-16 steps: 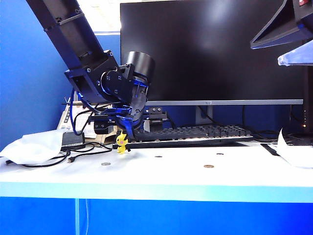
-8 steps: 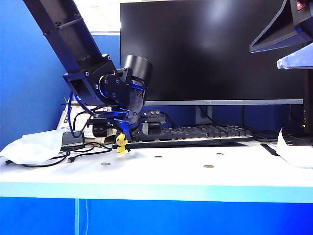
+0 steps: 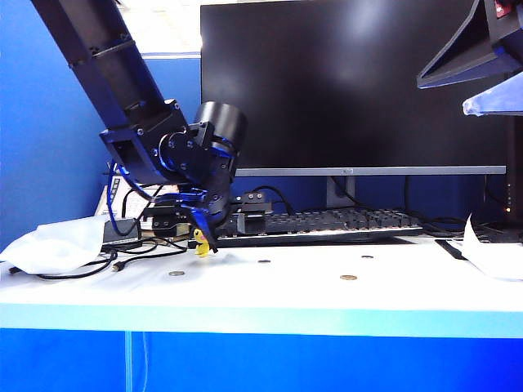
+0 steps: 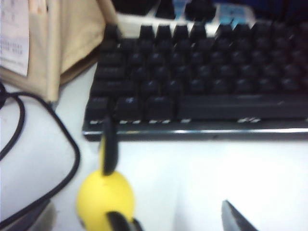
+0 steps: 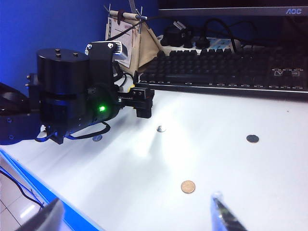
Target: Pick up the doll and place it on the similarly colored coin.
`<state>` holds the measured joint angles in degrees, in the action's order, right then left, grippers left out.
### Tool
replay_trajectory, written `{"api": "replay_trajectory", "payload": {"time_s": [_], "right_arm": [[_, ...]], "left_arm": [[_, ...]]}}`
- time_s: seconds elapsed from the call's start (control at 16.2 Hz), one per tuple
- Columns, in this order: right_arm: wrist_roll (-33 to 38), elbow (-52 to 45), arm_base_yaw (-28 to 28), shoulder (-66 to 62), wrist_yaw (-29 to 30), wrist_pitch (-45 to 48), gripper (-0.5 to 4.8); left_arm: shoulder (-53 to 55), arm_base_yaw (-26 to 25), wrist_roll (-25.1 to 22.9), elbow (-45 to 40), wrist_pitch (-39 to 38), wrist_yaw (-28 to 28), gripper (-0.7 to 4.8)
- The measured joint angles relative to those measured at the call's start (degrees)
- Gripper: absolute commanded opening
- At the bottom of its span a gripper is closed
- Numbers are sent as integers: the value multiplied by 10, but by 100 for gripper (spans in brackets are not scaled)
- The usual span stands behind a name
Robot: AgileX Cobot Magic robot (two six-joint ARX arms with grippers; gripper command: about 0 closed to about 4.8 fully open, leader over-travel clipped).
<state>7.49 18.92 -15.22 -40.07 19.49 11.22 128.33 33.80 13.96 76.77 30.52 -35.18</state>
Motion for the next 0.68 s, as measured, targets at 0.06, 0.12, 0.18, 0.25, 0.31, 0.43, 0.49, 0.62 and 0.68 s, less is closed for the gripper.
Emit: {"api": "replay_trajectory", "payload": {"time_s": [0.06,0.12,0.18,0.25,0.31,0.43,0.49,0.62,0.68], "right_arm": [[0,0,0,0,0,0,391],[0,0,0,0,0,0,391],[0,0,0,0,0,0,391],[0,0,0,0,0,0,391],[0,0,0,0,0,0,391],[0,0,0,-1,0,0,391],[0,0,0,-1,0,0,391],[0,0,0,-1,0,0,391],[0,0,0,-1,0,0,391]], "left_arm": [[1,-1,0,0,0,1,479],[2,-1,0,0,1,3,479],[4,-1,0,2,1,3,479],[9,-2,0,3,1,13,479],[14,-3,0,4,1,20,479],[18,-4,0,5,-3,22,479],[20,-6,0,13,-3,22,479],[20,-10,0,24,0,28,479],[24,-14,0,35,-1,31,479]]}}
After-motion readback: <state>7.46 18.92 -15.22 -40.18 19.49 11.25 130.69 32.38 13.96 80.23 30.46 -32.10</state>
